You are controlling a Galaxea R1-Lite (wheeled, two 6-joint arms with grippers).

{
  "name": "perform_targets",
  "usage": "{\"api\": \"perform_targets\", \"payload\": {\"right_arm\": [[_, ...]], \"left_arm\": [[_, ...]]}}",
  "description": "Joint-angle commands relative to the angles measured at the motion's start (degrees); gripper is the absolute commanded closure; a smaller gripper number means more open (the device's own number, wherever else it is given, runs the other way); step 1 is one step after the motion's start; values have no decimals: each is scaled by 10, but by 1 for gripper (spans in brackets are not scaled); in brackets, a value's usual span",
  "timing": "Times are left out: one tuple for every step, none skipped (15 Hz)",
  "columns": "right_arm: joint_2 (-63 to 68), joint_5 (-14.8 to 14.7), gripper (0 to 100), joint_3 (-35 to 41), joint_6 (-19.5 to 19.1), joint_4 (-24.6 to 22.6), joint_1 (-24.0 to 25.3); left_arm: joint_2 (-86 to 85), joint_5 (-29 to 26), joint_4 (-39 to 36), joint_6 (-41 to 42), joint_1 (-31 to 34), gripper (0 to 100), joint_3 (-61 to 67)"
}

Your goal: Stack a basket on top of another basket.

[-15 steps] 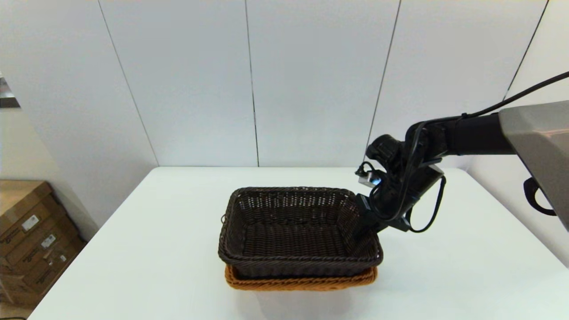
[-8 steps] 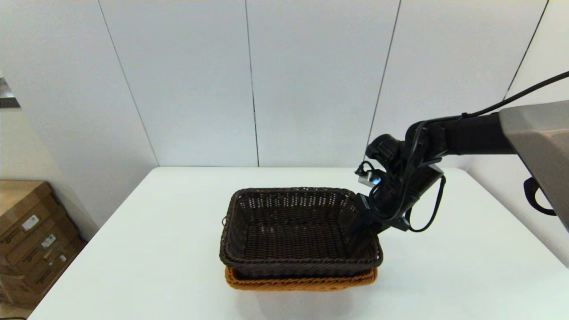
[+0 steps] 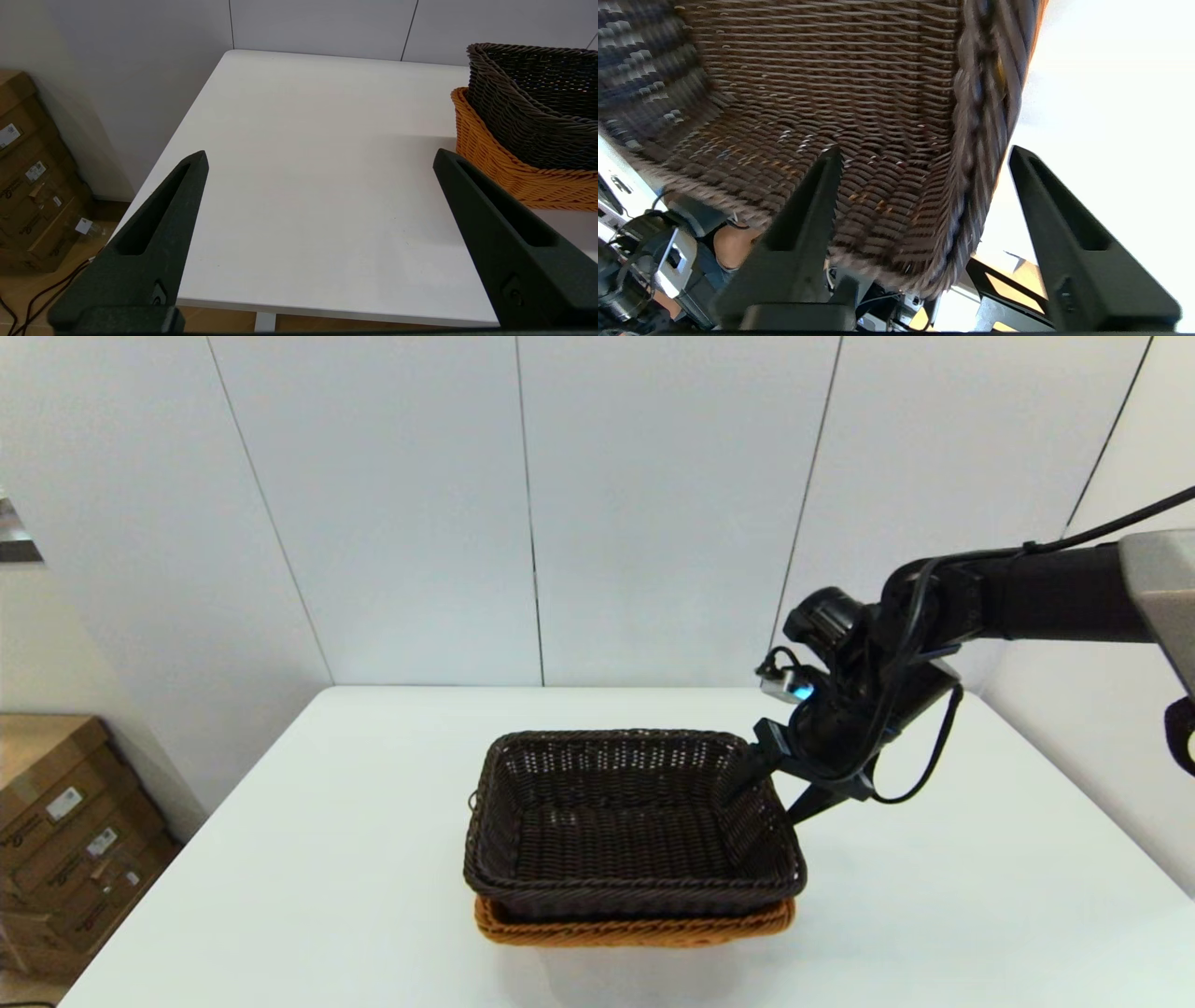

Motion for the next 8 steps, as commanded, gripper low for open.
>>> {"api": "perform_targets", "payload": {"right_arm": [[-48,3,0,-6,3,5,-5],[-66,4,0,-5,4,5,-5],[-86,4,0,-4,5,7,-5],[-115,4,0,-3,5,15,-5],[-152,4,0,-1,5,35,-6],[-182,4,0,3,6,51,-9],[-220,3,0,13,10,58,-13],[-260,1,0,27,13,58,-25]], "left_arm": [[0,0,0,-1,0,0,0],[0,0,0,-1,0,0,0],[0,0,0,0,0,0,0],[0,0,0,-1,0,0,0],[0,0,0,-1,0,0,0],[0,0,0,-1,0,0,0],[0,0,0,-1,0,0,0],[0,0,0,-1,0,0,0]]}}
